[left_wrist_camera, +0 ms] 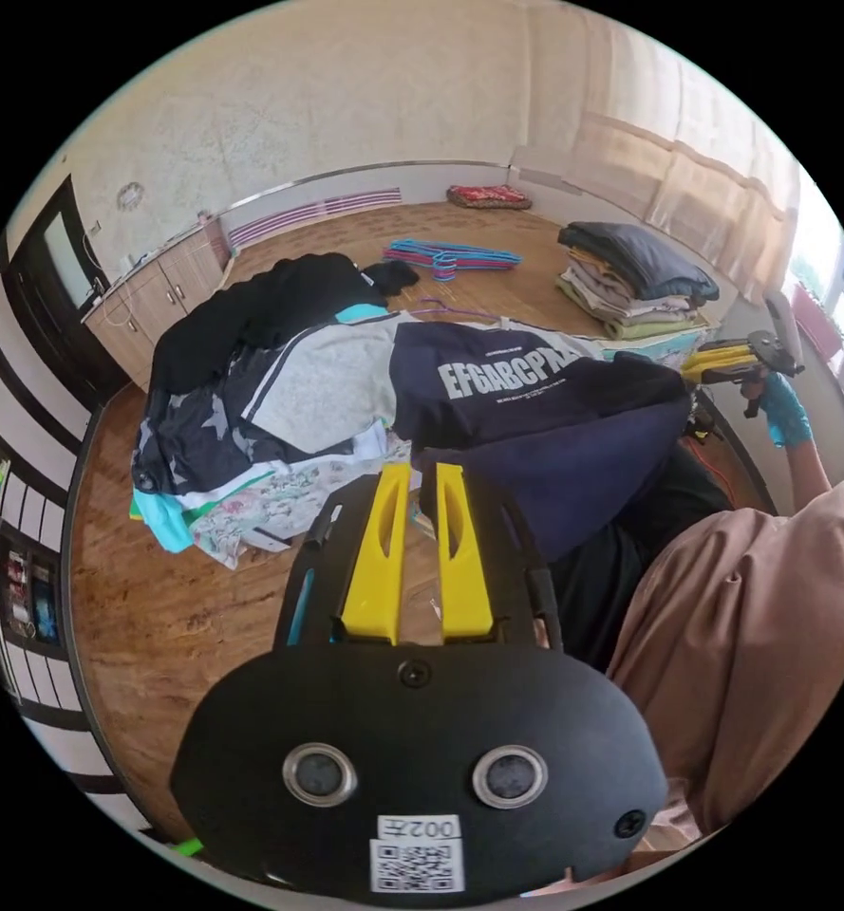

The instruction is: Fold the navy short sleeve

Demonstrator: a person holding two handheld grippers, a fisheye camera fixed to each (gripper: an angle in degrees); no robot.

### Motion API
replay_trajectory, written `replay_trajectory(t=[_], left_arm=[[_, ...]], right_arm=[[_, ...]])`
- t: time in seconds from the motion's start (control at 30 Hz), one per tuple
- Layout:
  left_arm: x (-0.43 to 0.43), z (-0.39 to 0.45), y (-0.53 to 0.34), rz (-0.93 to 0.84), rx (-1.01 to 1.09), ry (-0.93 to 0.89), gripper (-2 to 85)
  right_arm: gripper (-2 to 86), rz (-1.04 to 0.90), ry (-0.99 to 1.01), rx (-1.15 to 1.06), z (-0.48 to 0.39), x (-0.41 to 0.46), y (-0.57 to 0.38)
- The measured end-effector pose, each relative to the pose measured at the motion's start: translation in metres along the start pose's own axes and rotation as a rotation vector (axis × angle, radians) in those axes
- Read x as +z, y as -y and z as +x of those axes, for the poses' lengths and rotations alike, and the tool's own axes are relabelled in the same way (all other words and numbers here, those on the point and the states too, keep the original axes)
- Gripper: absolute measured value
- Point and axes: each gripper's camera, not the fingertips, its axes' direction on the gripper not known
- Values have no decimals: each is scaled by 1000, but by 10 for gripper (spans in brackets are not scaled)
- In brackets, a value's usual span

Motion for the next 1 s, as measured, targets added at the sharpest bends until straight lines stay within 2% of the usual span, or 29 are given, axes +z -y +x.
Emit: replay_trajectory(t=[0.2, 0.37, 0.5, 0.67, 1.0], left_arm=[[2, -7, 36, 77, -11, 47, 12], [31, 1, 88, 125, 3, 18, 14], [63, 12, 138, 140, 29, -7, 20], [96, 25, 191, 148, 27, -12, 22], [156, 38, 256, 135, 45, -17, 23]], right_arm=[[48, 113, -144, 54, 30, 10, 27], [47, 165, -114, 107, 61, 56, 63], [48, 127, -109, 108, 82, 108, 104], [52, 150, 16, 114, 104, 159, 151], [80, -6, -113, 79, 142, 288, 230]])
